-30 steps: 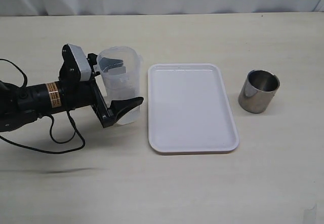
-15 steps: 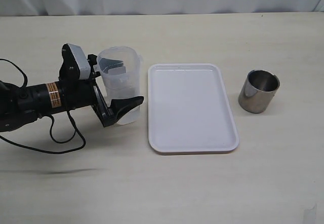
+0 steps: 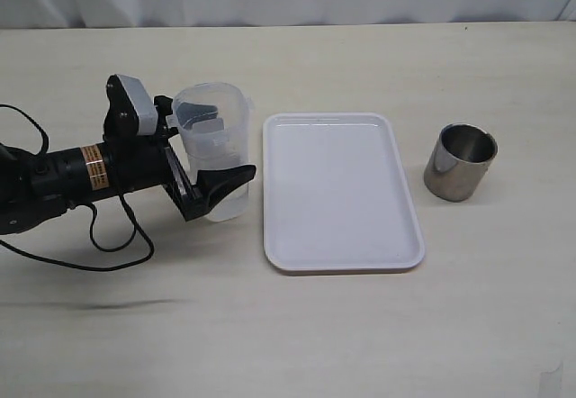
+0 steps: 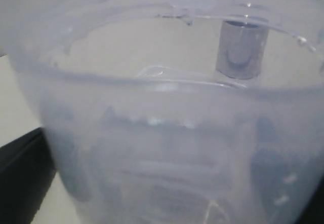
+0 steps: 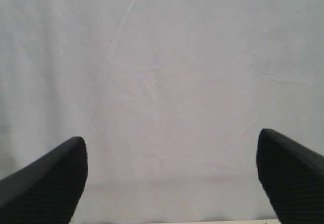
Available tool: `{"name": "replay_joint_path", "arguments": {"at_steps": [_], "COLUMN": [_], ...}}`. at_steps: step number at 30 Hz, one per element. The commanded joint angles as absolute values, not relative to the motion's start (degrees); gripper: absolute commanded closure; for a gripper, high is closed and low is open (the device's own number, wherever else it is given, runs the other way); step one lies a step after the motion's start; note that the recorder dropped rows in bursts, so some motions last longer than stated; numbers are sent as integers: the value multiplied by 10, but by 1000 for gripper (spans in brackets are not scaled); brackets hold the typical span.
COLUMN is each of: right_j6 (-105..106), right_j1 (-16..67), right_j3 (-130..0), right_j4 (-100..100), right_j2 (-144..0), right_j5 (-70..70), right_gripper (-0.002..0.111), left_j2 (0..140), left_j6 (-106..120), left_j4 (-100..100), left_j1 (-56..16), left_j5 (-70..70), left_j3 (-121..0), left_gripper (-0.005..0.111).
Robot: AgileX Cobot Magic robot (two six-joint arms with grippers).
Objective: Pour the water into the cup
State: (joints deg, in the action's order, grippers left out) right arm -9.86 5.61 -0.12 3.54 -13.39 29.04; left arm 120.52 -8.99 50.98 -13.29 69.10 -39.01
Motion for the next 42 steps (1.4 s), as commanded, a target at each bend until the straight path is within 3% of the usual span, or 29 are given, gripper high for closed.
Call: {"name": "replay_joint_path", "arguments": {"at_steps": [1, 32, 36, 42], "right_j6": [-97, -97, -97, -97], "right_j1": [55, 55, 55, 55], "right_j3": [0, 0, 0, 0], "right_j4": [41, 41, 41, 41], "right_j2": [-136, -136, -136, -136], "right_j5": [284, 283, 282, 277], "right_gripper": [24, 24, 24, 24], "left_j2": [1207, 1207, 1207, 1207], "left_j6": [-107, -104, -104, -109], "left_j4": [504, 496, 489, 490], "left_j1": [-135, -147, -147, -147], "left_j5": [700, 700, 700, 684], "left_j3": [-391, -408, -408, -408], "left_gripper": [8, 9, 27, 75]}}
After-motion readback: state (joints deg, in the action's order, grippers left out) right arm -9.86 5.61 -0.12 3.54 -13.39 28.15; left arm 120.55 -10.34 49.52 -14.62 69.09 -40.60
